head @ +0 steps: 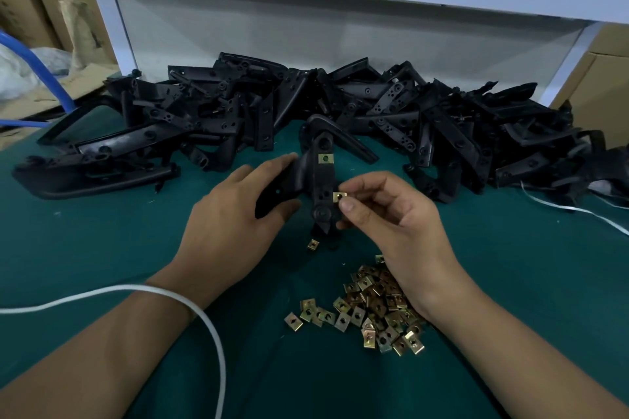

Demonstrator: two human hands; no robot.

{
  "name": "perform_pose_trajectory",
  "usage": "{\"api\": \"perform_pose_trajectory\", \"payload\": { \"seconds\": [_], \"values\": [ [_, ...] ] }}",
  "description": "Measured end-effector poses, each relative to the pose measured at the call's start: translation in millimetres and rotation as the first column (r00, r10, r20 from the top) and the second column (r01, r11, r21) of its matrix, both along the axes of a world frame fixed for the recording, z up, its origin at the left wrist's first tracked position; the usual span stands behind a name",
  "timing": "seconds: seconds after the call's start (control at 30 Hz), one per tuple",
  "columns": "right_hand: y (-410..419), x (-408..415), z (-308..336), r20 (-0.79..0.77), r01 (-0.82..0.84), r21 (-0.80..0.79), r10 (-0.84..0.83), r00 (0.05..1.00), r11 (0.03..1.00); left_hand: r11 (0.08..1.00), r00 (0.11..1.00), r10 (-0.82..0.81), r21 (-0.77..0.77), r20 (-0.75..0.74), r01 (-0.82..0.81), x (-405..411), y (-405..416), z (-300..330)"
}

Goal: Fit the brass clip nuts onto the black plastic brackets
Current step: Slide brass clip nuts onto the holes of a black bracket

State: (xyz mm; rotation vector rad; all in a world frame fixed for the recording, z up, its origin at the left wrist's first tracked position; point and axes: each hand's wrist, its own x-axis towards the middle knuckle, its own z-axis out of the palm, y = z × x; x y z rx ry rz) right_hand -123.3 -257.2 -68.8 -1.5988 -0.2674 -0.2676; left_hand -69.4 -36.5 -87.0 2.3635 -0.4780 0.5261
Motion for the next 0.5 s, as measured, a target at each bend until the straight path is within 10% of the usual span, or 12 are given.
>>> {"api": "perform_pose_trajectory", "payload": {
  "seconds": [0.5],
  "values": [
    [0.0, -3.5, 5.0, 0.030, 0.009, -0.015, -0.009, 1.000, 1.000, 0.997, 1.000, -0.029, 0.069, -0.006, 0.029, -2.7, -0.2, 1.8]
  ]
}}
